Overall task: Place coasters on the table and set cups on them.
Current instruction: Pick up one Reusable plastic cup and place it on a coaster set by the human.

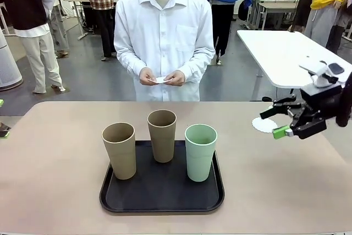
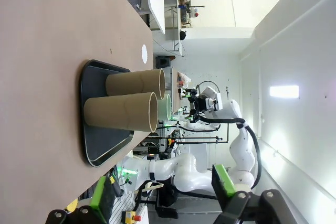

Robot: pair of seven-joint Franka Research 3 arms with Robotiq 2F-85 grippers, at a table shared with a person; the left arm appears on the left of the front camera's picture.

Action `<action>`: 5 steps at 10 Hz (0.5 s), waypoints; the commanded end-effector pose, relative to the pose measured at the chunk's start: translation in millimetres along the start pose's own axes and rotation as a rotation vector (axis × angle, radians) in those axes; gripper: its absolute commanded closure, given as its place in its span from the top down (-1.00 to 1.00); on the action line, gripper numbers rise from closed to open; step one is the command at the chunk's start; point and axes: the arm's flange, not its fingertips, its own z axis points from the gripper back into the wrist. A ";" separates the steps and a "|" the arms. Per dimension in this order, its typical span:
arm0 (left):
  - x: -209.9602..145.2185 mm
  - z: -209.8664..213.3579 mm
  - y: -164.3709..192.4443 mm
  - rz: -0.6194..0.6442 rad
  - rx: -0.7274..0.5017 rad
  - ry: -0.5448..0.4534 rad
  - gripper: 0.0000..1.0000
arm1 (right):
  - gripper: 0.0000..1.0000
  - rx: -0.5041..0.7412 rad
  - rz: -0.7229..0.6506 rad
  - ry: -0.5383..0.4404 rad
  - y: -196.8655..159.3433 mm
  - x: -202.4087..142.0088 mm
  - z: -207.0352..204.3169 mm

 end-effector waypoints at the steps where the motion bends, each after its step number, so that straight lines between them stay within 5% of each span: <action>1: -0.1 0.8 -1.0 -0.007 -0.016 -0.006 1.00 | 1.00 0.077 -0.029 -0.016 -16.4 -26.6 -11.8; 5: -0.1 0.8 -1.0 -0.007 -0.016 -0.006 1.00 | 1.00 0.030 -0.083 -0.029 -37.2 -53.4 -28.9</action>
